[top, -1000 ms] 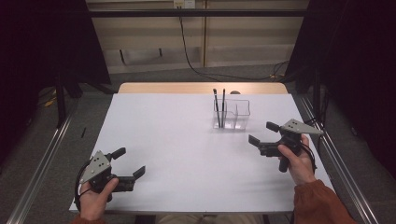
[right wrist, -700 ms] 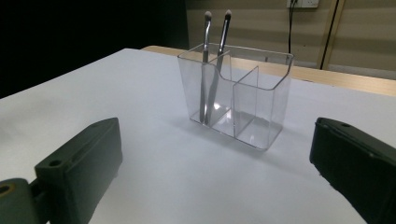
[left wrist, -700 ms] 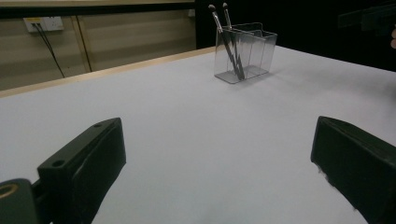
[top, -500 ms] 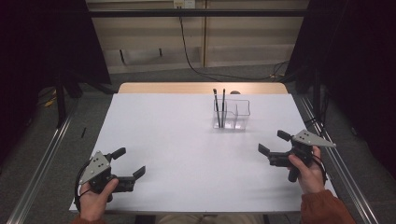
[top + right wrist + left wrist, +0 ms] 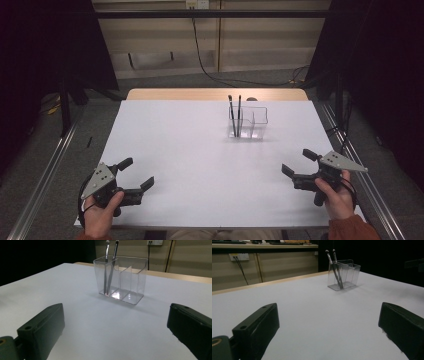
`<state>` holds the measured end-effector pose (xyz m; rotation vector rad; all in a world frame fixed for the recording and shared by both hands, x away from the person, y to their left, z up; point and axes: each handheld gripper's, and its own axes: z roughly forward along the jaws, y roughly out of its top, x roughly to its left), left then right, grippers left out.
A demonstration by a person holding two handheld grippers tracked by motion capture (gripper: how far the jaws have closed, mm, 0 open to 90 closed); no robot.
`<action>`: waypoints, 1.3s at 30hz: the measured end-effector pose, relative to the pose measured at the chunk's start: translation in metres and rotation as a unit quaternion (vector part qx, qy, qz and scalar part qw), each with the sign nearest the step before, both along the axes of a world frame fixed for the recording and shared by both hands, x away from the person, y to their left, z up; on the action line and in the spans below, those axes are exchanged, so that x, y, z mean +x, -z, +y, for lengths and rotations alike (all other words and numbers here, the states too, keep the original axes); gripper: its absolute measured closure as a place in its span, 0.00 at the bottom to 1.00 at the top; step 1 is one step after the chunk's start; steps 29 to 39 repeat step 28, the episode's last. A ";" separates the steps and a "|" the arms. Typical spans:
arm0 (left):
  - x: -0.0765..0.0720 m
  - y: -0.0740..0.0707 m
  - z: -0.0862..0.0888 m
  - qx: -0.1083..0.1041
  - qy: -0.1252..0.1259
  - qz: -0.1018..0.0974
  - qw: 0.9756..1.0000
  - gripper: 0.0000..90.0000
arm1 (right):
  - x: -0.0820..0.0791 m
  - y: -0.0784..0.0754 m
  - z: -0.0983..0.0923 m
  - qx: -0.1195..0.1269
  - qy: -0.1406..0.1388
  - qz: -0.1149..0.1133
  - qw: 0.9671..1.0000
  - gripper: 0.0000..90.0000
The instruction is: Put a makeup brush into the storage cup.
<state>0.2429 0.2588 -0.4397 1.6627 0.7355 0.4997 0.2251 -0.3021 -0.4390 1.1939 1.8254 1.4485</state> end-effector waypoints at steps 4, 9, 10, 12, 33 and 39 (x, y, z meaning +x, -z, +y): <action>-0.001 0.000 0.000 -0.007 -0.002 0.001 1.000 0.03 | -0.007 0.000 -0.003 0.001 0.002 -0.005 1.000 0.01; -0.002 -0.001 0.000 -0.011 -0.003 0.000 1.000 0.03 | -0.013 0.004 -0.005 -0.001 0.003 -0.006 1.000 0.01; -0.002 -0.001 0.000 -0.013 -0.004 0.000 1.000 0.03 | -0.014 0.004 -0.005 -0.002 0.003 -0.007 1.000 0.01; -0.003 -0.001 0.001 -0.018 -0.003 0.001 1.000 0.03 | -0.015 0.005 -0.005 -0.002 0.001 -0.009 1.000 0.01; -0.002 -0.001 -0.001 -0.021 -0.001 0.004 1.000 0.03 | -0.015 0.007 -0.006 0.003 -0.001 -0.014 1.000 0.01; -0.002 -0.001 -0.001 -0.021 -0.001 0.004 1.000 0.03 | -0.015 0.007 -0.006 0.003 -0.001 -0.014 1.000 0.01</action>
